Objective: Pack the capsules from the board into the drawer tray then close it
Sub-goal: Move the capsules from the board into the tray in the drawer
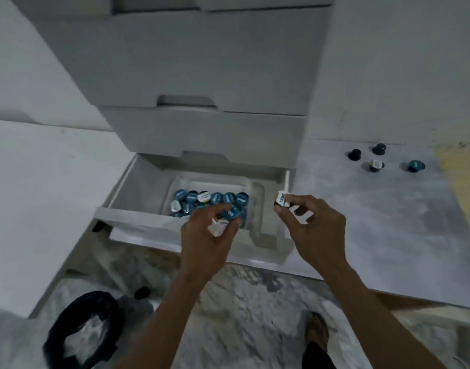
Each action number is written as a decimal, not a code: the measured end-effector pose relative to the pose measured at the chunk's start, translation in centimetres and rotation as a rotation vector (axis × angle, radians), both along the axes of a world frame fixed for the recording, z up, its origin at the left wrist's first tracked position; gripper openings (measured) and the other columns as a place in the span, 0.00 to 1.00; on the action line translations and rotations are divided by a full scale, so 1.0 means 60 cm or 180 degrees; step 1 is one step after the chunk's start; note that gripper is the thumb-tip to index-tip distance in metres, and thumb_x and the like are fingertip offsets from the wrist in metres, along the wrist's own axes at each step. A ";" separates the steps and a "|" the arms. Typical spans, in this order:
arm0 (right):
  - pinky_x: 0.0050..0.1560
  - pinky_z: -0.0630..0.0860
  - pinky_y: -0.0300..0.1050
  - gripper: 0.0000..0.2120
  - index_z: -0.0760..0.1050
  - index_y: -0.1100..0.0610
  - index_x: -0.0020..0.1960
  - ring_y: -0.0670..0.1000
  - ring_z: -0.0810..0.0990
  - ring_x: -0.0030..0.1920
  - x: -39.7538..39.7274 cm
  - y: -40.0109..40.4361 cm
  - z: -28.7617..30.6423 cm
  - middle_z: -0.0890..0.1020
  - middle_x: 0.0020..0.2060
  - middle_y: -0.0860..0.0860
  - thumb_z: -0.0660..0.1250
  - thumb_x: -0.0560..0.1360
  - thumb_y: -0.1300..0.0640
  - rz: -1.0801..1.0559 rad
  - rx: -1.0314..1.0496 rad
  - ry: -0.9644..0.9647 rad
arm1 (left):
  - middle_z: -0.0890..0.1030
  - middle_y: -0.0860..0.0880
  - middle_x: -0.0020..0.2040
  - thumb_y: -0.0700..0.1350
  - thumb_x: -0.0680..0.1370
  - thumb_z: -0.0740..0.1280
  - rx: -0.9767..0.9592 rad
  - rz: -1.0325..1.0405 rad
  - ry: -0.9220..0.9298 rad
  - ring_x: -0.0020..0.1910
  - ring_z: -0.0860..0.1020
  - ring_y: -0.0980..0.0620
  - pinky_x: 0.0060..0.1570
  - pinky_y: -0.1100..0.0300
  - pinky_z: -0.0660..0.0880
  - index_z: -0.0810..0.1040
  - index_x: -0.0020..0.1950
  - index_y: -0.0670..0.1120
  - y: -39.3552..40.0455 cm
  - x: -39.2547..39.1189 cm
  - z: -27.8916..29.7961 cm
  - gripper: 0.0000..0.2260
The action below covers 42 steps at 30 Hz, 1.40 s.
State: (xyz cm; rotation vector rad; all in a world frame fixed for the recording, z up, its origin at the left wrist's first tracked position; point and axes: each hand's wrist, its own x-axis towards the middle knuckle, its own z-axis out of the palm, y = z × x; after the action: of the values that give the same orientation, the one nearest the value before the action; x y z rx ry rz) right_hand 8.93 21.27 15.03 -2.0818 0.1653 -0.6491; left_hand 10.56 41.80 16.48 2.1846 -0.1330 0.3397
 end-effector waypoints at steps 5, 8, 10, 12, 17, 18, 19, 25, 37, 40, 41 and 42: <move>0.38 0.74 0.35 0.10 0.82 0.48 0.50 0.44 0.80 0.38 0.014 0.081 0.007 0.82 0.38 0.48 0.77 0.69 0.52 0.0199 -0.0059 0.0267 | 0.83 0.53 0.50 0.50 0.71 0.76 -0.0094 0.0180 0.0275 0.45 0.79 0.61 0.47 0.65 0.76 0.82 0.53 0.51 0.110 0.040 0.018 0.12; 0.37 0.71 0.28 0.10 0.82 0.47 0.49 0.43 0.79 0.37 0.040 0.104 0.007 0.82 0.37 0.45 0.77 0.69 0.52 0.0273 -0.0109 0.0411 | 0.83 0.53 0.48 0.49 0.71 0.76 0.0131 0.0220 0.0407 0.43 0.79 0.57 0.45 0.62 0.75 0.82 0.52 0.52 0.147 0.080 0.015 0.11; 0.37 0.74 0.31 0.10 0.82 0.46 0.49 0.44 0.79 0.37 0.072 0.116 0.000 0.82 0.37 0.45 0.77 0.69 0.52 0.0308 -0.0097 0.0483 | 0.83 0.52 0.47 0.50 0.71 0.76 0.0215 0.0267 0.0539 0.43 0.80 0.52 0.44 0.60 0.74 0.82 0.52 0.52 0.171 0.116 0.003 0.11; 0.37 0.75 0.33 0.10 0.82 0.48 0.49 0.44 0.79 0.37 0.112 0.129 -0.009 0.82 0.38 0.45 0.77 0.69 0.53 0.0371 -0.0184 0.0549 | 0.82 0.51 0.46 0.50 0.71 0.76 0.0210 0.0298 0.0619 0.43 0.80 0.50 0.44 0.57 0.76 0.82 0.52 0.52 0.189 0.154 -0.007 0.11; 0.40 0.76 0.35 0.08 0.83 0.50 0.48 0.41 0.78 0.36 0.194 0.172 -0.048 0.84 0.41 0.43 0.76 0.70 0.55 0.0520 -0.0216 0.0887 | 0.79 0.52 0.42 0.45 0.71 0.75 0.0510 0.0194 0.0709 0.43 0.78 0.51 0.42 0.60 0.71 0.83 0.51 0.48 0.219 0.233 -0.042 0.09; 0.40 0.77 0.36 0.08 0.82 0.49 0.48 0.40 0.78 0.36 0.209 0.181 -0.058 0.84 0.41 0.43 0.76 0.70 0.55 0.0566 -0.0224 0.0994 | 0.78 0.52 0.42 0.45 0.71 0.75 0.0544 0.0171 0.0756 0.44 0.77 0.51 0.42 0.60 0.70 0.83 0.51 0.48 0.220 0.245 -0.050 0.09; 0.40 0.77 0.38 0.07 0.82 0.48 0.48 0.39 0.78 0.35 0.224 0.190 -0.068 0.84 0.42 0.43 0.76 0.70 0.54 0.0596 -0.0242 0.1073 | 0.78 0.51 0.43 0.45 0.72 0.75 0.0587 0.0143 0.0825 0.45 0.77 0.51 0.43 0.60 0.69 0.82 0.51 0.48 0.220 0.258 -0.059 0.10; 0.36 0.75 0.41 0.05 0.80 0.44 0.48 0.45 0.79 0.38 0.292 0.247 -0.097 0.83 0.41 0.44 0.73 0.73 0.50 0.0612 -0.0387 0.1405 | 0.83 0.50 0.51 0.48 0.74 0.73 0.0963 -0.0416 0.1112 0.53 0.78 0.49 0.53 0.49 0.78 0.79 0.52 0.52 0.223 0.334 -0.101 0.08; 0.44 0.75 0.46 0.12 0.77 0.47 0.59 0.58 0.81 0.51 0.350 0.297 -0.142 0.84 0.49 0.54 0.66 0.75 0.52 0.0691 -0.1099 0.2053 | 0.76 0.43 0.52 0.46 0.75 0.70 0.1636 -0.0865 0.1312 0.49 0.77 0.45 0.51 0.54 0.76 0.80 0.58 0.52 0.220 0.393 -0.142 0.12; 0.47 0.76 0.49 0.11 0.78 0.49 0.57 0.59 0.81 0.50 0.354 0.300 -0.147 0.84 0.48 0.55 0.67 0.75 0.54 0.0697 -0.1218 0.2082 | 0.75 0.43 0.55 0.47 0.77 0.68 0.1784 -0.0961 0.1295 0.51 0.76 0.44 0.52 0.54 0.74 0.79 0.61 0.54 0.216 0.396 -0.142 0.13; 0.47 0.76 0.49 0.11 0.78 0.49 0.57 0.59 0.81 0.50 0.355 0.300 -0.147 0.84 0.48 0.56 0.67 0.75 0.54 0.0685 -0.1249 0.2078 | 0.75 0.43 0.56 0.47 0.77 0.68 0.1825 -0.0970 0.1298 0.52 0.76 0.43 0.53 0.54 0.75 0.79 0.61 0.55 0.215 0.396 -0.141 0.13; 0.47 0.76 0.49 0.11 0.78 0.50 0.57 0.59 0.81 0.49 0.355 0.301 -0.147 0.84 0.48 0.56 0.67 0.75 0.54 0.0673 -0.1270 0.2079 | 0.75 0.42 0.56 0.48 0.77 0.67 0.1863 -0.0962 0.1289 0.52 0.76 0.43 0.54 0.53 0.75 0.79 0.61 0.55 0.214 0.397 -0.141 0.12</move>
State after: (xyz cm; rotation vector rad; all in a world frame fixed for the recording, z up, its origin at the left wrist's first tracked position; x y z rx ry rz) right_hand 30.24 39.31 6.22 -2.5929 0.1887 0.1622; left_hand 34.40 54.63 8.01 2.7049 -0.3666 -0.3601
